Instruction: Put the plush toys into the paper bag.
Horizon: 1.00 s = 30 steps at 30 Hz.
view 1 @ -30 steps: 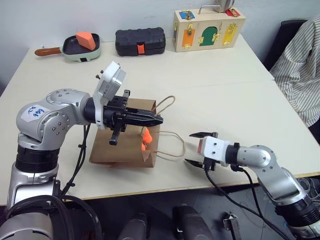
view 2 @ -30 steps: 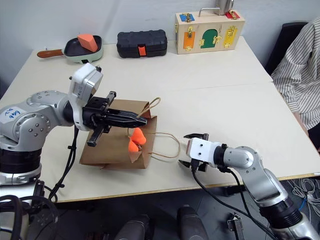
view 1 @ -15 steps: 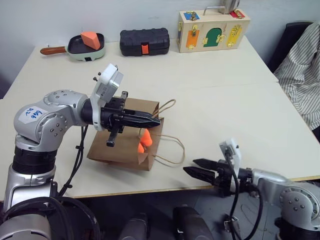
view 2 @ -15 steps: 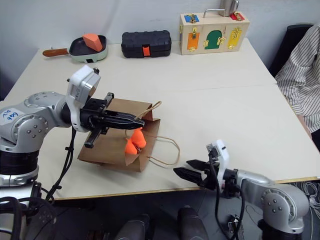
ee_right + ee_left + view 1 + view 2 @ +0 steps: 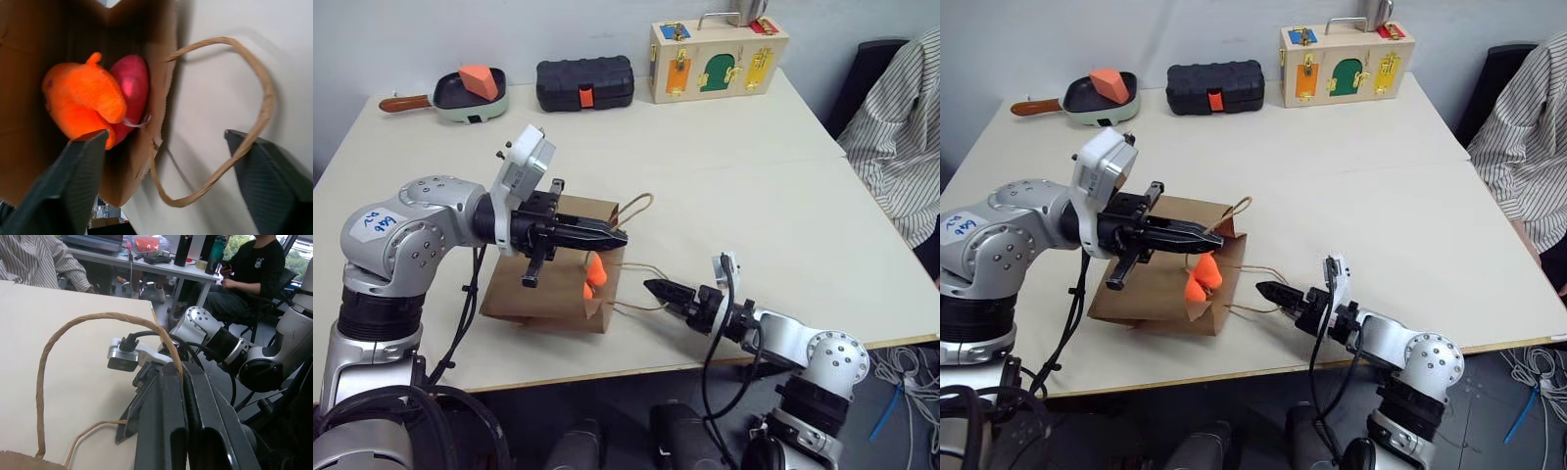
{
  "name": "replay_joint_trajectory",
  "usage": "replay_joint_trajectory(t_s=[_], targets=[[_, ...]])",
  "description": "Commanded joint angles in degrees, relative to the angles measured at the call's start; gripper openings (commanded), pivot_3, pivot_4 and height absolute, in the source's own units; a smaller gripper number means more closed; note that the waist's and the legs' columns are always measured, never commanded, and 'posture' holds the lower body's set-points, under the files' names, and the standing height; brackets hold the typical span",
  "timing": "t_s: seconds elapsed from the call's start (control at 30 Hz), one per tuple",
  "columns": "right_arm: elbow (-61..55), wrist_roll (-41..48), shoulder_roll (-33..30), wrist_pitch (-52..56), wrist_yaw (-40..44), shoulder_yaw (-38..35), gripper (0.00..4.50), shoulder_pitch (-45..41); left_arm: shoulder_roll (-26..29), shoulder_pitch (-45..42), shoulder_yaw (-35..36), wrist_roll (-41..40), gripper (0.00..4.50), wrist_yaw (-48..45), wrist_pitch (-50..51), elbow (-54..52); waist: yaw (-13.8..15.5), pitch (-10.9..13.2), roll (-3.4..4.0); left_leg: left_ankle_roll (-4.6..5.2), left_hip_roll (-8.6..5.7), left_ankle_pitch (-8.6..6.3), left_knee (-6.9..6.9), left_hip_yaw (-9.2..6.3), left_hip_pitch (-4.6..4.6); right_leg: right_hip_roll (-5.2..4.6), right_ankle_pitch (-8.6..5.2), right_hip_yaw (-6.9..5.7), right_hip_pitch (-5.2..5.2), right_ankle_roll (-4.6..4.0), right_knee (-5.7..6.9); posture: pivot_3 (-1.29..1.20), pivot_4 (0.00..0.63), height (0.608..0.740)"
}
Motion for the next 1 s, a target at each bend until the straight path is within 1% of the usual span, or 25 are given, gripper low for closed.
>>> replay_joint_trajectory(t_s=[0.03,0.17,0.2,0.27,0.37,0.5,0.57,0.7,0.87,1.0], targets=[[-0.6,2.0,-0.3,0.1,-1.8,-0.2,2.45,0.2,0.7,-1.3,1.0,-0.2,0.0,0.0,-0.6,-1.4,0.0,0.0,0.01,0.0,0.0,0.0,0.0,0.01,-0.01,-0.01,0.0,0.0,0.0,0.0,0.0,0.0,0.15,0.74],[-2.8,3.7,-3.3,-0.6,-0.9,1.3,1.06,0.0,0.7,-1.1,1.1,-0.2,0.0,0.3,-0.5,-1.4,0.0,0.0,0.02,0.0,0.0,0.0,0.01,0.01,-0.04,-0.01,0.0,0.01,-0.02,0.0,-0.03,0.0,0.15,0.74],[-4.0,3.8,-5.0,-0.8,-0.1,2.4,0.65,-0.2,0.7,-1.1,1.0,-0.1,0.0,0.3,-0.6,-1.4,0.0,0.0,0.02,0.0,0.0,0.0,0.02,0.01,-0.04,-0.01,0.0,0.0,-0.01,0.0,-0.03,0.0,0.15,0.74],[-7.6,3.7,-9.5,-1.6,2.4,5.5,0.01,-0.7,0.5,-1.1,1.0,0.2,0.0,0.5,-0.9,-1.0,0.2,0.0,0.03,0.01,-0.01,0.0,0.03,0.01,-0.06,-0.03,0.0,0.0,-0.01,0.0,-0.05,0.0,0.15,0.74],[-10.2,4.8,-14.3,-4.2,4.6,7.6,0.01,-2.3,0.3,-1.3,1.0,0.8,0.0,0.7,-1.6,-0.4,0.2,0.0,0.03,0.03,-0.02,0.0,0.04,0.0,-0.09,-0.04,0.0,0.0,0.0,0.0,-0.1,0.0,0.15,0.74],[-12.5,6.0,-23.6,-8.1,9.4,8.6,0.01,-8.8,-1.2,-3.3,1.9,1.1,0.0,2.4,-2.7,1.6,0.1,0.0,0.07,0.03,0.0,0.0,0.0,-0.01,-0.1,-0.01,0.0,-0.02,-0.04,0.0,-0.1,0.0,0.15,0.74],[-11.6,6.0,-28.4,-9.5,11.7,9.0,0.01,-12.8,-2.1,-4.6,2.4,1.0,0.0,3.2,-3.0,2.6,0.2,0.0,0.07,0.03,-0.01,0.0,0.01,-0.01,-0.13,-0.02,0.0,-0.02,-0.03,0.0,-0.15,0.0,0.15,0.74],[-6.7,6.4,-34.7,-11.3,13.2,9.2,0.01,-21.3,-3.4,-6.9,3.0,1.0,0.0,4.4,-3.8,4.3,0.2,0.0,0.06,0.03,0.01,0.0,-0.03,-0.02,-0.15,-0.02,0.0,-0.05,-0.03,0.0,-0.23,0.0,0.15,0.74],[-1.7,8.7,-38.5,-11.7,13.2,10.2,0.01,-30.5,-4.7,-8.5,3.4,3.5,0.0,5.6,-7.3,7.3,0.2,0.0,0.06,0.04,0.01,0.0,-0.03,-0.03,-0.19,-0.03,0.0,-0.06,-0.05,0.0,-0.29,0.0,0.15,0.74],[0.3,11.0,-38.5,-12.5,12.0,11.6,0.01,-34.8,-6.5,-9.8,3.8,6.9,0.0,7.5,-12.2,11.6,0.3,0.1,0.06,0.04,0.03,0.0,-0.02,-0.05,-0.23,-0.03,0.0,-0.1,-0.05,0.0,-0.34,0.0,0.15,0.74]])
